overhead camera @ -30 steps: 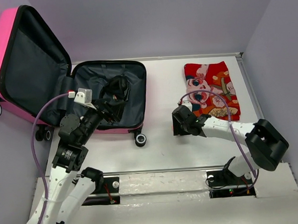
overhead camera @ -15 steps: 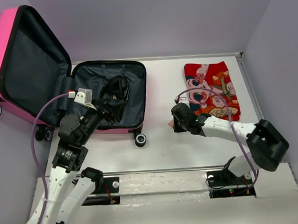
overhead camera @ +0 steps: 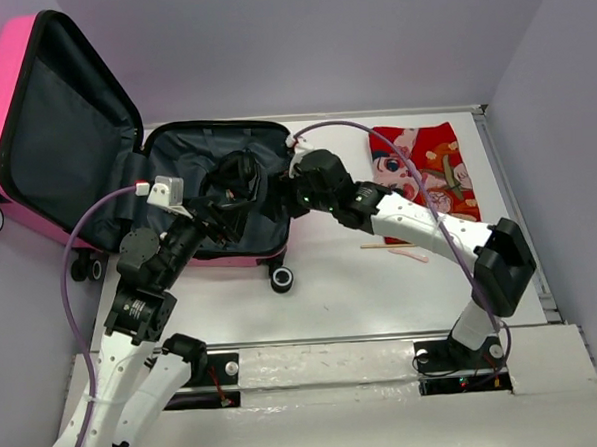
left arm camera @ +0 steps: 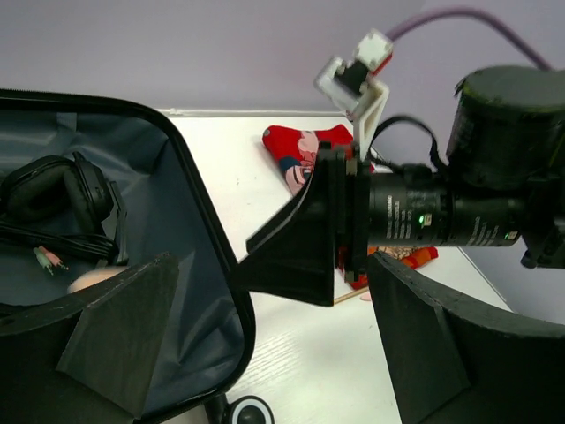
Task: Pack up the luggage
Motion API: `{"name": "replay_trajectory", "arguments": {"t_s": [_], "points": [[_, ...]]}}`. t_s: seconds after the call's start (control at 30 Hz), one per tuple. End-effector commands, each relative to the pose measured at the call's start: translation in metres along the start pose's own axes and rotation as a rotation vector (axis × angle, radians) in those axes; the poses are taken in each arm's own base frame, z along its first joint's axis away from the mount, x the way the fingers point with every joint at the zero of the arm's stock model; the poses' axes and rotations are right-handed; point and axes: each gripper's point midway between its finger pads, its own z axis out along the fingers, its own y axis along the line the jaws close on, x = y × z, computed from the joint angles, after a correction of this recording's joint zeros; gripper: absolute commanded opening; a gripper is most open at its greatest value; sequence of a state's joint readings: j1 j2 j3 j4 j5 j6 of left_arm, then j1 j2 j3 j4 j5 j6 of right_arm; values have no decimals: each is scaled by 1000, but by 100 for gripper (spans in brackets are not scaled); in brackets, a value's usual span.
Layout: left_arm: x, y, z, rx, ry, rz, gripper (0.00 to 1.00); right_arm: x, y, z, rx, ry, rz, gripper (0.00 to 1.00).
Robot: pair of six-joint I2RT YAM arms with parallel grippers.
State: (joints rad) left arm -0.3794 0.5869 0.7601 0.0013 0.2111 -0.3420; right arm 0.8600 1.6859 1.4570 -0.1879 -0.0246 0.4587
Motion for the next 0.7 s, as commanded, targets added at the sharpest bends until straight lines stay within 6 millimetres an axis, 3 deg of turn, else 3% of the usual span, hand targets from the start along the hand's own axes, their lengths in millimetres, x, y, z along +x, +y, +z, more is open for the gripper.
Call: {"name": "replay_trajectory", "arguments": {"t_s": [0.0,0.03,0.07,0.1,0.17,0.2,0.27,0.37,0.47,0.5,0.67], "points": [[-12,-8,-1,30,-35,8,99,18,-62,-30,112,40,9,64],[-13,-9,-1,34,-37,8,99,23,-82,-40,149,46,4,59],[-13,-10,-2,38,-37,7,99,48,-110,-51,204,96,14,55],[-13,-11,-2,40,-36,7,99,47,-143,-72,276,107,50,49],[-13,-12,-2,47,-38,7,99,64,-176,-91,376,158,47,41],[-13,-13,-2,49,-35,5,99,80,-207,-110,518,202,54,37],[-12,-12,-2,48,-33,6,99,96,-223,-122,598,255,66,29],[-11,-11,0,43,-30,6,99,119,-249,-140,707,295,148,29],[-9,-11,1,46,-22,3,99,143,-276,-154,770,327,264,37],[-8,-12,1,49,-20,3,99,147,-280,-156,779,332,282,46],[-7,-12,2,53,-14,1,99,166,-298,-173,817,336,356,56]]}}
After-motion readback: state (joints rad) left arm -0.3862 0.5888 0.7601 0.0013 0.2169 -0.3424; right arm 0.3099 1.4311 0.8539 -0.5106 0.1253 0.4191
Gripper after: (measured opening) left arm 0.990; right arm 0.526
